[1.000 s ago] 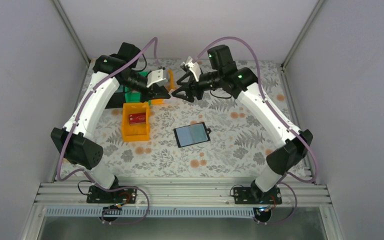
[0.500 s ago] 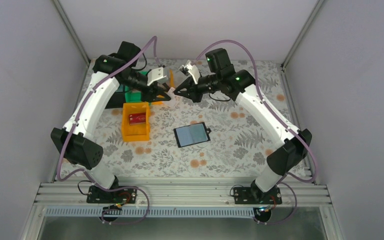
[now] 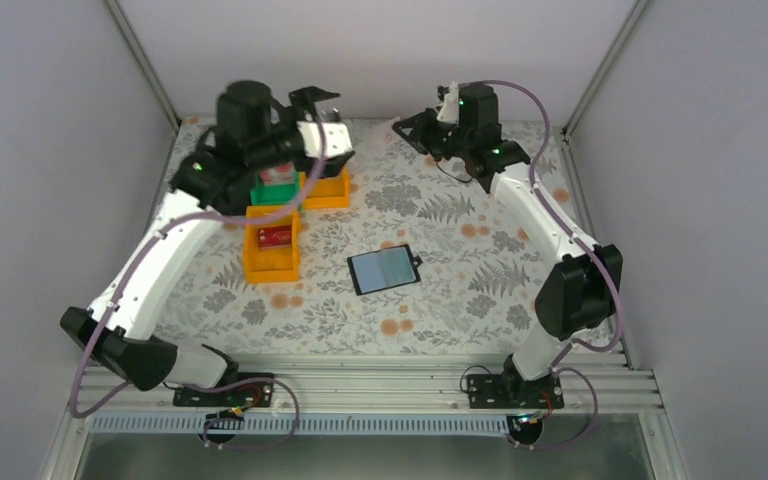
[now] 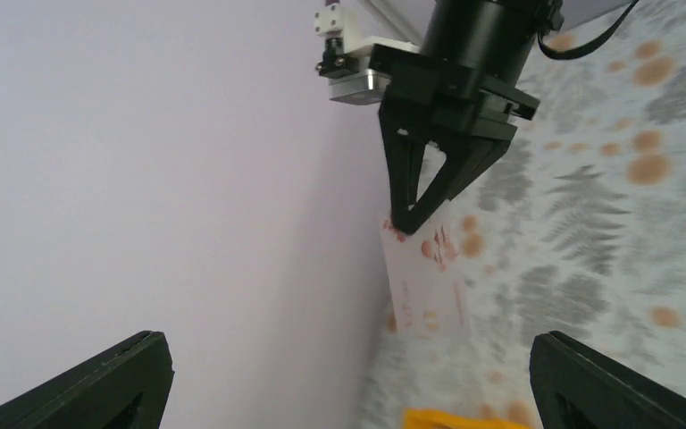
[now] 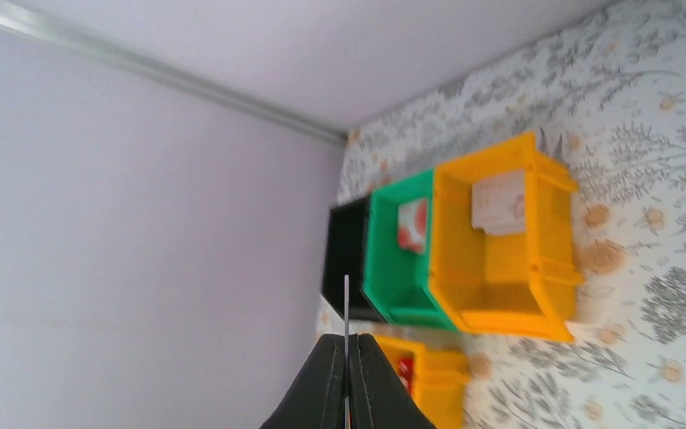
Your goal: Take the credit cards out of the card holder
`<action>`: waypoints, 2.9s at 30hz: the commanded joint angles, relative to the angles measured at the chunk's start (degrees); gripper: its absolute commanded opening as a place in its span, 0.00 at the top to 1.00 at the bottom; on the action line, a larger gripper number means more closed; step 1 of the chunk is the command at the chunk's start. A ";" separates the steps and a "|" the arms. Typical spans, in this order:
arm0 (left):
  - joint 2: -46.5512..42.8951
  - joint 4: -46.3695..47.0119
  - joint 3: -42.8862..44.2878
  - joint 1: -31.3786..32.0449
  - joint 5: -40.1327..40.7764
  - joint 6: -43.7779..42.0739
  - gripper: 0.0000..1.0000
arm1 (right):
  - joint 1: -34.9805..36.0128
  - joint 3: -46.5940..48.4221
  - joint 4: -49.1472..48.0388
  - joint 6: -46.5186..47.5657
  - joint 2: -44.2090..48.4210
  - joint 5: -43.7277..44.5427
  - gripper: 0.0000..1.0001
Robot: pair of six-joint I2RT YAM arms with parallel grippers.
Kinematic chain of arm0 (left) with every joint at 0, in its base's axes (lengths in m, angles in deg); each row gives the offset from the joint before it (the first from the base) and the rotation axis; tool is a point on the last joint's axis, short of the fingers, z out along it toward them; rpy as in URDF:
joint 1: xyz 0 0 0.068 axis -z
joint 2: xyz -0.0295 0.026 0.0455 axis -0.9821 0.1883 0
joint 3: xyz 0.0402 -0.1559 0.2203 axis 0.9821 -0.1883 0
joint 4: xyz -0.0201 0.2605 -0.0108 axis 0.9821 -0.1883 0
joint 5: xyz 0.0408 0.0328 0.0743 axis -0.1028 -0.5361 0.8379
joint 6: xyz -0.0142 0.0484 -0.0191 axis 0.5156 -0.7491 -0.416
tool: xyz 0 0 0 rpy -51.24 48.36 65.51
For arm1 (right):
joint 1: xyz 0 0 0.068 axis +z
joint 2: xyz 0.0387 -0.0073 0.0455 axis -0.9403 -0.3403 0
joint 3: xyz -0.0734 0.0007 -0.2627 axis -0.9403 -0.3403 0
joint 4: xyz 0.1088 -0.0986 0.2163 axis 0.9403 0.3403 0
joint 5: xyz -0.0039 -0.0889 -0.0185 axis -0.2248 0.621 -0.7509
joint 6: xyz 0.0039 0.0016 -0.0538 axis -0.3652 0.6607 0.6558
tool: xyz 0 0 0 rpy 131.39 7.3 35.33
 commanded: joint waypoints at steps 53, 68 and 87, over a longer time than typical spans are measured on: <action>15.90 19.55 3.52 7.34 10.69 -0.65 0.98 | 2.29 5.80 -3.76 -21.00 5.73 13.30 0.23; 26.60 10.23 -3.35 -8.97 10.18 -13.40 0.98 | -7.58 3.48 8.80 -1.57 9.67 17.03 0.01; 40.50 14.75 2.40 -9.03 17.01 -13.57 0.98 | -11.66 -1.15 9.67 -1.18 10.09 15.45 0.01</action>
